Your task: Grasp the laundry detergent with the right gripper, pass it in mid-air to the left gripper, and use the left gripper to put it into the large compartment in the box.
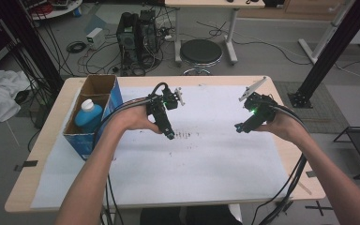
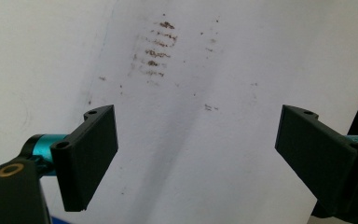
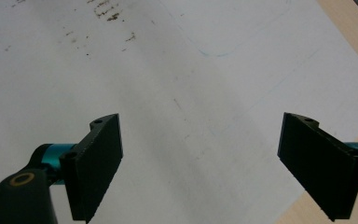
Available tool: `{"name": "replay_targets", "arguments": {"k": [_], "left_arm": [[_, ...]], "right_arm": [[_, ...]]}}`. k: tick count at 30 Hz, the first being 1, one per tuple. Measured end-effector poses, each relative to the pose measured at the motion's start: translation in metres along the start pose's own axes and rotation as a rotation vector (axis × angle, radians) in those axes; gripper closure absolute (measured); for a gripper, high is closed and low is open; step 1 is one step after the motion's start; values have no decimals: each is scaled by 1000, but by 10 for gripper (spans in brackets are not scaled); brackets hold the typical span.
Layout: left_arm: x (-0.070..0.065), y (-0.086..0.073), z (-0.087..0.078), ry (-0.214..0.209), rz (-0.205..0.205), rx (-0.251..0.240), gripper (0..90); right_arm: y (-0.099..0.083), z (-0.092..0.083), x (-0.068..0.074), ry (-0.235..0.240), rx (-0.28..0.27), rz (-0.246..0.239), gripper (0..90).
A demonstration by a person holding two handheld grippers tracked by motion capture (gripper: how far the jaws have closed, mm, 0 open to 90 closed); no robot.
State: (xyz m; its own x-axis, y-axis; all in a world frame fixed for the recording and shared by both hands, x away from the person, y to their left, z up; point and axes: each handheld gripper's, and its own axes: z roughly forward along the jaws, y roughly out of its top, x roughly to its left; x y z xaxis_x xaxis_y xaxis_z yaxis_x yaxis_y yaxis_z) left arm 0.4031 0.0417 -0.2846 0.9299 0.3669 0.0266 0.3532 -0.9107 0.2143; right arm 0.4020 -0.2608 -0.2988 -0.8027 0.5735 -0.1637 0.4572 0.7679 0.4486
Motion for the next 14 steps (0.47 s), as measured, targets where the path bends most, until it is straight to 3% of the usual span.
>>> {"name": "replay_targets", "arguments": {"k": [14], "left_arm": [[-3, -3, 3, 6, -6, -6, 131]], "right_arm": [[-2, -1, 0, -3, 6, -10, 131]]}}
